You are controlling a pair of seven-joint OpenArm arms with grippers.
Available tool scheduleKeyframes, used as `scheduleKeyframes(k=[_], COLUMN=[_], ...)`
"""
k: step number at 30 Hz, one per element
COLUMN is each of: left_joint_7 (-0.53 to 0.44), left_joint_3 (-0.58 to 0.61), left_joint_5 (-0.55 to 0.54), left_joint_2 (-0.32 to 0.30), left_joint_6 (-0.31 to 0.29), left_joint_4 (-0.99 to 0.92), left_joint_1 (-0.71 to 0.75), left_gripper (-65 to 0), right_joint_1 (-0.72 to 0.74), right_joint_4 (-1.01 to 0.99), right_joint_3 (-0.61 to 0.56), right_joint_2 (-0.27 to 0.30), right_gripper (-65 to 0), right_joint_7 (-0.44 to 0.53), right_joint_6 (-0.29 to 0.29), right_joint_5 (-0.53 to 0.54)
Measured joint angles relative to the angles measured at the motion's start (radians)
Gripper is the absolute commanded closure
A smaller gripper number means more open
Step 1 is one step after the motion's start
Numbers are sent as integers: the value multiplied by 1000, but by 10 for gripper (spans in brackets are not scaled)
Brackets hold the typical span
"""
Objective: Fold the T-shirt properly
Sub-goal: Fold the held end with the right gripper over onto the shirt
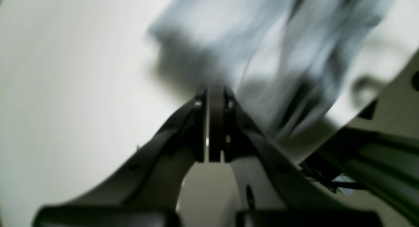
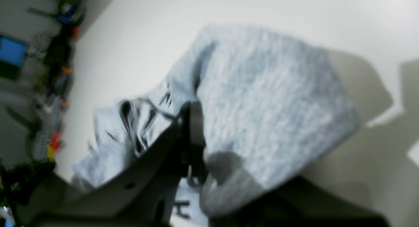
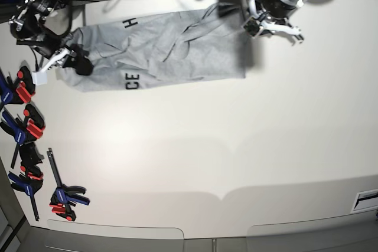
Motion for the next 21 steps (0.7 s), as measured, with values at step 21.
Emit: scheduleKeyframes(k=[21], left_joint_7=[-114], left_joint_3=[1], left_joint_5=[5], left_joint_2=[111], left_joint_6=[47], left_joint_4=[-282], left_joint_1=[5], left_gripper=[0], right_joint_1=[-2], right_joint_4=[242], right_joint_3=[-185], right_joint_2=[-326], right_gripper=[0], right_joint_7=[-40], right_joint_6=[0], right_joint_5=[234])
